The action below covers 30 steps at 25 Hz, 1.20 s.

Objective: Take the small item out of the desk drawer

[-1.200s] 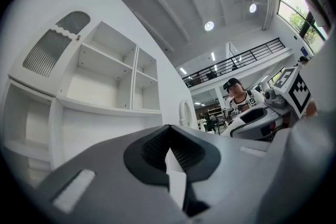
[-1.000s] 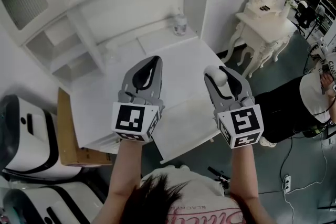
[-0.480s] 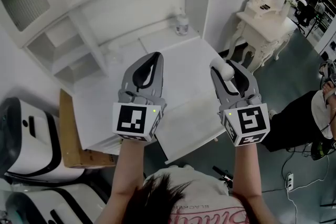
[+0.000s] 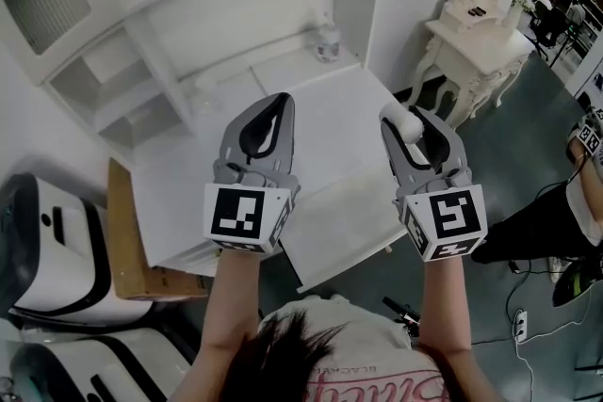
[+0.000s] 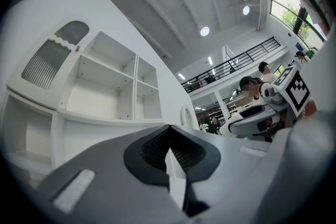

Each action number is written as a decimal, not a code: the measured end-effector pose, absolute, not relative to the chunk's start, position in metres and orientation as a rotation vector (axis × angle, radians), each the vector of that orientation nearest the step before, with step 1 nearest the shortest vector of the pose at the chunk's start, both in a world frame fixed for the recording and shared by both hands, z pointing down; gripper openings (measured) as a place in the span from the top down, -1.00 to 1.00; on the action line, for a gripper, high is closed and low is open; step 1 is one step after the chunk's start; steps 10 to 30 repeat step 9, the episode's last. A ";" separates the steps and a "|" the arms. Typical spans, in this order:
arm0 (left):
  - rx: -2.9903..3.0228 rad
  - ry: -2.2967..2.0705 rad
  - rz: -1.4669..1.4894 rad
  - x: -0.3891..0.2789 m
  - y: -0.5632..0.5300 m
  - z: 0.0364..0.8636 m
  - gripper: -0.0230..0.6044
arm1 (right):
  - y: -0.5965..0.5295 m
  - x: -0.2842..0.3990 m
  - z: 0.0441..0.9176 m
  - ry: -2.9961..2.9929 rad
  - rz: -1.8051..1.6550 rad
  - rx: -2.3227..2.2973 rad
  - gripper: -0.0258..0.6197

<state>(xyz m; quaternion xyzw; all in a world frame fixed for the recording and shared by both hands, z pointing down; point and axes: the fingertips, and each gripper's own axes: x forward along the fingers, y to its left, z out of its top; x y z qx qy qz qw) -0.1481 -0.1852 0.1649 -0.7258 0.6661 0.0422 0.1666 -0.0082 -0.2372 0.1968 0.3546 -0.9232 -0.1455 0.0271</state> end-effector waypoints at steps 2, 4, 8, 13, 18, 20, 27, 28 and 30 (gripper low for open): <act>-2.065 1.895 0.118 -0.148 -0.184 0.164 0.88 | -0.236 -0.008 0.197 -2.852 -0.453 1.092 0.38; -2.063 1.893 0.117 -0.147 -0.183 0.164 0.88 | -0.236 -0.008 0.197 -2.854 -0.456 1.090 0.38; -2.063 1.889 0.113 -0.146 -0.183 0.167 0.88 | -0.235 -0.008 0.198 -2.856 -0.462 1.088 0.38; -2.063 1.887 0.113 -0.146 -0.183 0.168 0.88 | -0.235 -0.009 0.198 -2.856 -0.464 1.087 0.38; -2.063 1.887 0.113 -0.146 -0.183 0.168 0.88 | -0.235 -0.009 0.198 -2.856 -0.464 1.087 0.38; -2.063 1.887 0.113 -0.146 -0.183 0.168 0.88 | -0.235 -0.009 0.198 -2.856 -0.464 1.087 0.38; -2.063 1.887 0.113 -0.146 -0.183 0.168 0.88 | -0.235 -0.009 0.198 -2.856 -0.464 1.087 0.38; -2.063 1.887 0.113 -0.146 -0.183 0.168 0.88 | -0.235 -0.009 0.198 -2.856 -0.464 1.087 0.38; -2.063 1.887 0.113 -0.146 -0.183 0.168 0.88 | -0.235 -0.009 0.198 -2.856 -0.464 1.087 0.38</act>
